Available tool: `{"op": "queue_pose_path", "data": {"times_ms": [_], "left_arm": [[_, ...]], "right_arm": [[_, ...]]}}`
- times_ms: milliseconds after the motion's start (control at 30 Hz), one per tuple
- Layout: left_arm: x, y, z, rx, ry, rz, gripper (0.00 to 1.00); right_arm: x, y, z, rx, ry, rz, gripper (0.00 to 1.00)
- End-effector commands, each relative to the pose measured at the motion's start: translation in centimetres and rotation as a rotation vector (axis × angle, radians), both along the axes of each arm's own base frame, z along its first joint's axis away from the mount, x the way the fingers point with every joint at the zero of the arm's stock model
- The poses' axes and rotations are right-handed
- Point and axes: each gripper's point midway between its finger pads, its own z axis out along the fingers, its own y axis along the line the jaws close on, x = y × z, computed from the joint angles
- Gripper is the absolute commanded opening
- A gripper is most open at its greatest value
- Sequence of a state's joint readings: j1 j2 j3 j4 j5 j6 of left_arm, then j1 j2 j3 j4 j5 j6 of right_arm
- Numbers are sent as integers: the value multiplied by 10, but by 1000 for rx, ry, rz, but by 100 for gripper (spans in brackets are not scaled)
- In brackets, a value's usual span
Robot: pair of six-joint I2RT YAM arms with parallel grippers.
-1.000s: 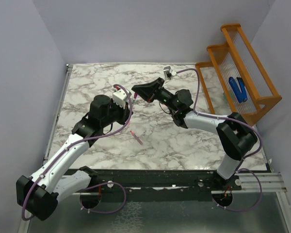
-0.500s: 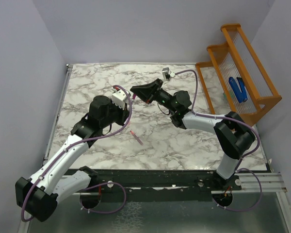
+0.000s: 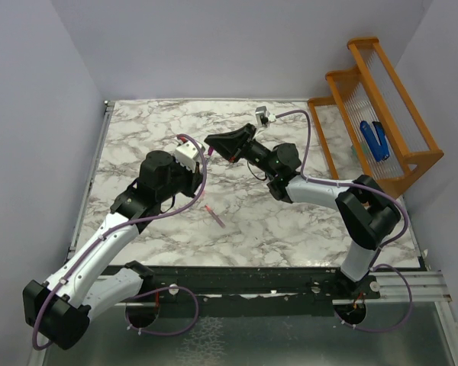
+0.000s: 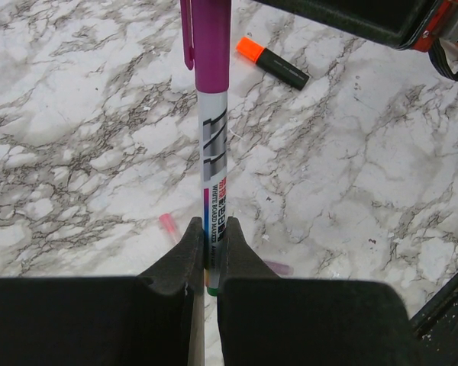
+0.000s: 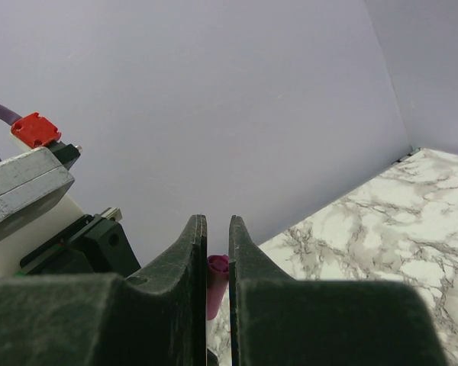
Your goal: Insert the pens into the pen caps
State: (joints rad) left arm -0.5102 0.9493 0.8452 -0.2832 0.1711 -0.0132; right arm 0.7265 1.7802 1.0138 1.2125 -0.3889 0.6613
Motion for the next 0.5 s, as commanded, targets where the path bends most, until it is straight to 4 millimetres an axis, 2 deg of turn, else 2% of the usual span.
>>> {"op": "queue_pose_path", "data": {"times_ms": [0,467], "left_arm": [[17,0,177,-283,-534,37,0],[23,2,174,-279,-530,48,0]], "right_arm": [[-77,42,-124,-306,239,321,0],[-85,46,-132,-310,258,345,0]]}}
